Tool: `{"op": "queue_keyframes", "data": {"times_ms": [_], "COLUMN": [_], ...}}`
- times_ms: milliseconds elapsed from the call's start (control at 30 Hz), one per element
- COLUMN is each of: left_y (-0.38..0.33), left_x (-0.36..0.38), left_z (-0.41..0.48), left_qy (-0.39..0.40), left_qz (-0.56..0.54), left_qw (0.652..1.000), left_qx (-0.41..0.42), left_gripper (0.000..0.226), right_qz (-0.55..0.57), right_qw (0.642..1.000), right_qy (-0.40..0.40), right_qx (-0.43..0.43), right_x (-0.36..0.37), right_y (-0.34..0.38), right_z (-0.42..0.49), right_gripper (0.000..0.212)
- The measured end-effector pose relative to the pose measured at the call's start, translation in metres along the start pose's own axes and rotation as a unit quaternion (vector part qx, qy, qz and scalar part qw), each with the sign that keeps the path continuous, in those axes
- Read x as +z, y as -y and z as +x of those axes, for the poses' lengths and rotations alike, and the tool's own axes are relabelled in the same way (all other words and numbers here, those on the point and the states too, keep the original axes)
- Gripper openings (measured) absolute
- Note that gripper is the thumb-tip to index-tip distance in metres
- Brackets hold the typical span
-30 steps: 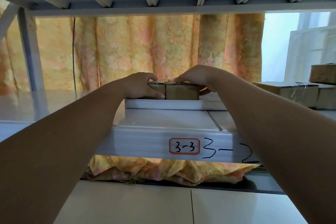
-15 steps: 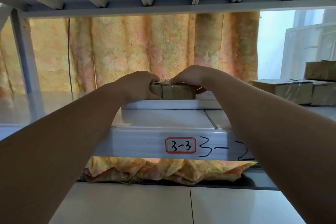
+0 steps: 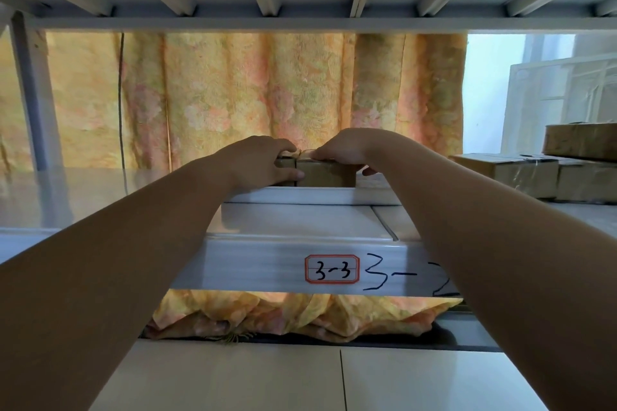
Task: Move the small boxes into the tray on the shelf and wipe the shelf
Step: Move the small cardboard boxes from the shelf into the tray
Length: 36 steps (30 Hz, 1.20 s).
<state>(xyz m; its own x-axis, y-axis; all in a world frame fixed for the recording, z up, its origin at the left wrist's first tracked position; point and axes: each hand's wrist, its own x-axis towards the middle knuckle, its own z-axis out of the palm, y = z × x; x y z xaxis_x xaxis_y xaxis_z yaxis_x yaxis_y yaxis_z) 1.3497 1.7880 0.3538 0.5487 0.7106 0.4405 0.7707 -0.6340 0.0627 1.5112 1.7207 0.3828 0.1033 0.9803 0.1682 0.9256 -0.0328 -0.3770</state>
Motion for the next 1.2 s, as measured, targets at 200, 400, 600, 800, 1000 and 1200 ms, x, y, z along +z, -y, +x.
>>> {"op": "queue_keyframes", "data": {"times_ms": [200, 400, 600, 800, 1000, 1200], "left_y": [-0.009, -0.011, -0.024, -0.055, -0.104, -0.174], "left_x": [0.001, -0.003, -0.01, -0.027, -0.032, -0.016], "left_z": [-0.003, -0.004, -0.003, 0.009, 0.029, 0.043], "left_qy": [-0.044, -0.115, -0.188, -0.161, -0.132, -0.138], "left_qz": [-0.061, -0.062, -0.014, 0.008, 0.014, -0.057], "left_qw": [0.997, 0.99, 0.979, 0.982, 0.988, 0.988], "left_qx": [0.031, 0.058, 0.075, 0.095, 0.075, 0.03], "left_gripper": [0.056, 0.03, 0.026, 0.029, 0.041, 0.037], "right_qz": [0.118, 0.173, 0.121, 0.1, 0.029, -0.055], "right_qw": [0.992, 0.961, 0.95, 0.939, 0.944, 0.943], "right_qy": [-0.047, -0.217, -0.286, -0.325, -0.326, -0.316], "right_qx": [0.005, -0.015, 0.014, 0.047, 0.05, 0.087], "right_x": [0.01, 0.008, 0.006, -0.006, -0.027, -0.062], "right_y": [-0.006, -0.001, -0.002, -0.015, -0.04, -0.102], "right_z": [0.011, 0.015, 0.012, 0.012, 0.004, -0.014], "right_gripper": [0.045, 0.032, 0.029, 0.024, 0.027, 0.011]}}
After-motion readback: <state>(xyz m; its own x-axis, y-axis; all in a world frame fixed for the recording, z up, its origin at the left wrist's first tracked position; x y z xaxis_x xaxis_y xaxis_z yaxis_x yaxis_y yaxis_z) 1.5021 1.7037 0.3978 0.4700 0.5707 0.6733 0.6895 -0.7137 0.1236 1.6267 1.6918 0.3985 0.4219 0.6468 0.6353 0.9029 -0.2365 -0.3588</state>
